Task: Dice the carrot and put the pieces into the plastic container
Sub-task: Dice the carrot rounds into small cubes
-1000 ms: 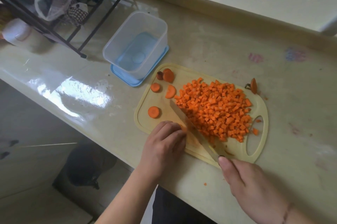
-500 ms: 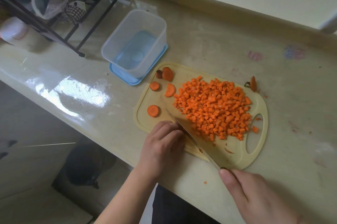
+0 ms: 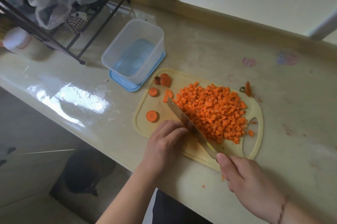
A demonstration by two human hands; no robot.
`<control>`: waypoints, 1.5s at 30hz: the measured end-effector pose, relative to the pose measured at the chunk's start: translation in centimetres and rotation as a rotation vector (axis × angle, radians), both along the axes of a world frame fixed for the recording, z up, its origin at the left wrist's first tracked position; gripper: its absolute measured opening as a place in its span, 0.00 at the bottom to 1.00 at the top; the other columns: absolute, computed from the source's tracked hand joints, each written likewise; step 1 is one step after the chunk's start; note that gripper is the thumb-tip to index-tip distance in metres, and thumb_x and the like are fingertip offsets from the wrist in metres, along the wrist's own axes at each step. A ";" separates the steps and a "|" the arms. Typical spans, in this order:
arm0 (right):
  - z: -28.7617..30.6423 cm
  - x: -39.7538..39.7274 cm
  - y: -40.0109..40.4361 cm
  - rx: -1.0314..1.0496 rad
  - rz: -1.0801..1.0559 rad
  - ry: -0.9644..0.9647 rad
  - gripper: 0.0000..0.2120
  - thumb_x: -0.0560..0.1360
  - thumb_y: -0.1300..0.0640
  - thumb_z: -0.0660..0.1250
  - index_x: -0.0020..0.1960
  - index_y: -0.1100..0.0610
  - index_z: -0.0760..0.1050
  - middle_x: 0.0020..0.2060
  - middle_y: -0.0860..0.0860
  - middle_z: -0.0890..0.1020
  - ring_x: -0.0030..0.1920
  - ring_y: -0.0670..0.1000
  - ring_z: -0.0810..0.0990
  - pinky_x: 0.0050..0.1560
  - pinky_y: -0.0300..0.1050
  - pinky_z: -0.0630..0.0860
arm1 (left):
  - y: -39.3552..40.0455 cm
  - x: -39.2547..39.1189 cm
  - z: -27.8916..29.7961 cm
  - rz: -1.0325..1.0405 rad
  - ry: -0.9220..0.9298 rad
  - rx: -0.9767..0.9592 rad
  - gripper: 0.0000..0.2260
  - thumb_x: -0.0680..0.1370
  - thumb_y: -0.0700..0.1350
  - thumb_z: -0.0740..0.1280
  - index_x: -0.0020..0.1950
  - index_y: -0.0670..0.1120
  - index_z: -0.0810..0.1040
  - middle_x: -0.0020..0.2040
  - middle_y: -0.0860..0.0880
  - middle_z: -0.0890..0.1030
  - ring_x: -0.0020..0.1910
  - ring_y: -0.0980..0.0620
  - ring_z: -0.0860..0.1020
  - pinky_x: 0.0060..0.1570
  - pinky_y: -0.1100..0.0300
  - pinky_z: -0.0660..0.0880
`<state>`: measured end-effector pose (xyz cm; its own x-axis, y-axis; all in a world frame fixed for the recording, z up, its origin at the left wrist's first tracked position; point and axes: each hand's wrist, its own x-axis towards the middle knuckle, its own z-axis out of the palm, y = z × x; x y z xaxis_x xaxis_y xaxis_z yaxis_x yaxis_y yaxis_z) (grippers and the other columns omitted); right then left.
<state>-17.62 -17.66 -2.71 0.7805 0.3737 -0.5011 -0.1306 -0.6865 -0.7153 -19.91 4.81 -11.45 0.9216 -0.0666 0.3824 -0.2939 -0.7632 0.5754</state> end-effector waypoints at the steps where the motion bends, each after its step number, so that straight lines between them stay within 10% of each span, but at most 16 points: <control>1: 0.2 -0.1 -0.1 0.020 -0.028 0.007 0.35 0.65 0.24 0.47 0.33 0.57 0.67 0.21 0.47 0.68 0.24 0.45 0.66 0.30 0.46 0.65 | -0.1 0.7 0.0 -0.002 0.001 -0.020 0.10 0.74 0.28 0.73 0.53 0.39 0.84 0.53 0.46 0.82 0.51 0.45 0.80 0.49 0.55 0.78; 12: 2.7 0.5 -3.4 -0.191 0.002 -0.180 0.41 0.60 0.18 0.35 0.34 0.50 0.70 0.23 0.47 0.74 0.27 0.45 0.74 0.30 0.38 0.68 | 1.2 2.0 1.8 0.010 -0.058 -0.086 0.09 0.76 0.33 0.69 0.51 0.46 0.80 0.52 0.51 0.77 0.50 0.50 0.77 0.47 0.55 0.76; 16: 2.8 0.6 -3.1 -0.506 0.164 -0.412 0.47 0.60 0.25 0.20 0.51 0.44 0.70 0.38 0.47 0.81 0.41 0.46 0.81 0.38 0.43 0.74 | 1.6 2.5 4.8 0.148 -0.160 -0.169 0.07 0.75 0.35 0.64 0.48 0.47 0.75 0.49 0.50 0.76 0.47 0.48 0.75 0.47 0.57 0.73; 22: 3.6 0.3 -1.6 -0.672 0.274 -0.476 0.54 0.54 0.32 0.09 0.53 0.45 0.67 0.43 0.47 0.82 0.43 0.48 0.82 0.33 0.44 0.67 | 1.5 6.0 7.3 -0.221 0.139 0.116 0.05 0.76 0.48 0.68 0.42 0.49 0.81 0.41 0.55 0.79 0.43 0.51 0.74 0.46 0.53 0.71; 37: 4.7 -1.6 1.0 -0.745 0.219 -0.542 0.52 0.59 0.30 0.15 0.56 0.48 0.70 0.46 0.48 0.83 0.45 0.52 0.83 0.35 0.46 0.67 | -2.3 9.6 8.2 -0.237 0.301 -0.025 0.07 0.79 0.48 0.71 0.51 0.45 0.84 0.49 0.50 0.81 0.47 0.53 0.76 0.48 0.61 0.73; 43: 5.3 -2.1 2.3 -0.780 0.268 -0.517 0.33 0.75 0.31 0.34 0.59 0.49 0.69 0.49 0.48 0.82 0.48 0.53 0.82 0.38 0.47 0.68 | -2.4 9.8 7.7 -0.223 0.314 -0.022 0.06 0.78 0.45 0.71 0.52 0.45 0.85 0.49 0.48 0.83 0.50 0.49 0.77 0.53 0.53 0.75; 45: 5.3 -2.2 2.3 -0.785 0.247 -0.529 0.42 0.68 0.29 0.24 0.58 0.47 0.69 0.47 0.47 0.82 0.46 0.52 0.82 0.36 0.46 0.68 | -1.6 10.1 7.7 -0.146 0.281 -0.040 0.07 0.80 0.44 0.70 0.55 0.45 0.84 0.51 0.49 0.83 0.51 0.51 0.77 0.53 0.56 0.74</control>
<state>-19.87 -15.38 2.62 0.9209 0.2661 -0.2848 0.2866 -0.9575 0.0323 -9.86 3.22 -3.76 0.9734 -0.1957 0.1189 -0.2235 -0.6997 0.6785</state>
